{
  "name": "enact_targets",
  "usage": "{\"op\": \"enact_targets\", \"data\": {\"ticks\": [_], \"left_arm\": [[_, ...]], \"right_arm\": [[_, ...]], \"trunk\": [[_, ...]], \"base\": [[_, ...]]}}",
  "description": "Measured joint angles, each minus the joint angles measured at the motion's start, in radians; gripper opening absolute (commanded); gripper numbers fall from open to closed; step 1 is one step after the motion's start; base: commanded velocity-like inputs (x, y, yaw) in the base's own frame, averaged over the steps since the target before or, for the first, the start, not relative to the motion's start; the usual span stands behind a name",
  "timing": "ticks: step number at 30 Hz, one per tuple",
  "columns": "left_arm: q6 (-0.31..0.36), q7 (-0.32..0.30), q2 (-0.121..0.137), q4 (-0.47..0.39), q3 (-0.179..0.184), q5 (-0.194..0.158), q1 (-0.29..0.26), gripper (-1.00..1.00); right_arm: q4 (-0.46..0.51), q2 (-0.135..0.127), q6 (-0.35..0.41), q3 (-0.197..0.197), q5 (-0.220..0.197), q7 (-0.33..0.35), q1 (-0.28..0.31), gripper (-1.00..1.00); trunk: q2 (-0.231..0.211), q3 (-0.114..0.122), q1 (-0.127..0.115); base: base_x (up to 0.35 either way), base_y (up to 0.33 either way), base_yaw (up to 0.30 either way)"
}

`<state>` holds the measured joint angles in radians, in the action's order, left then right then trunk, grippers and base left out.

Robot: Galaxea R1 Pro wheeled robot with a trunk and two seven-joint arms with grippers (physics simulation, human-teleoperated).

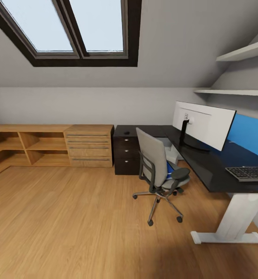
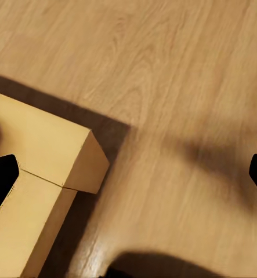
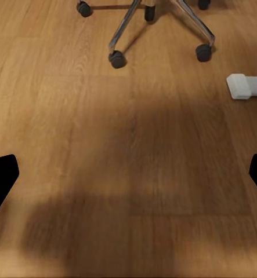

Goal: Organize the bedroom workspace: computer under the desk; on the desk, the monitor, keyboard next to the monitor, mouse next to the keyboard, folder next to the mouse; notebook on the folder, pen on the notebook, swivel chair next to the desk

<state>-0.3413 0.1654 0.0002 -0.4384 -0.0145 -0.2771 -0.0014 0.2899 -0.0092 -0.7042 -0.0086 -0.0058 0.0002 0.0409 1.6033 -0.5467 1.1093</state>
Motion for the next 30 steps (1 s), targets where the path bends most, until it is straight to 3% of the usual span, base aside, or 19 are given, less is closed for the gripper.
{"op": "enact_targets", "data": {"ticks": [13, 18, 21, 26, 28, 29, 30], "left_arm": [[0.004, 0.001, -0.007, -0.015, 0.007, -0.001, 0.0, 1.0], [0.022, 0.008, -0.045, -0.135, 0.012, 0.003, 0.0, 1.0], [0.074, 0.028, -0.055, -0.218, 0.013, 0.006, 0.0, 1.0], [0.4, 0.127, -0.066, -0.493, 0.013, 0.026, -0.002, 1.0], [0.628, 0.155, -0.076, -0.64, 0.013, 0.034, -0.031, 1.0], [0.713, 0.163, -0.083, -0.688, 0.013, 0.036, -0.062, 1.0], [0.748, 0.165, -0.085, -0.705, 0.013, 0.036, -0.084, 1.0]], "right_arm": [[0.004, -0.004, -0.002, 0.0, 0.001, 0.0, 0.0, 1.0], [0.066, -0.004, 0.003, -0.001, 0.0, 0.0, 0.007, 1.0], [0.114, -0.002, 0.011, -0.001, 0.0, -0.001, 0.013, 1.0], [0.175, 0.004, 0.097, -0.001, -0.001, -0.006, 0.1, 1.0], [0.18, 0.012, 0.187, 0.0, -0.002, -0.026, 0.198, 1.0], [0.174, 0.017, 0.241, 0.0, -0.002, -0.041, 0.252, 1.0], [0.169, 0.02, 0.27, 0.0, -0.002, -0.05, 0.278, 1.0]], "trunk": [[0.091, -0.041, 0.05], [0.126, -0.056, 0.069], [0.147, -0.066, 0.081], [0.182, -0.081, 0.1], [0.196, -0.087, 0.107], [0.203, -0.09, 0.111], [0.21, -0.094, 0.115]], "base": [[0.0, 0.025, 0.0], [0.0, 0.0, 0.0], [0.0, 0.0, 0.0], [0.0, 0.0, 0.0], [0.0, 0.0, 0.0], [0.0, 0.0, 0.0], [0.0, 0.0, 0.0]]}}
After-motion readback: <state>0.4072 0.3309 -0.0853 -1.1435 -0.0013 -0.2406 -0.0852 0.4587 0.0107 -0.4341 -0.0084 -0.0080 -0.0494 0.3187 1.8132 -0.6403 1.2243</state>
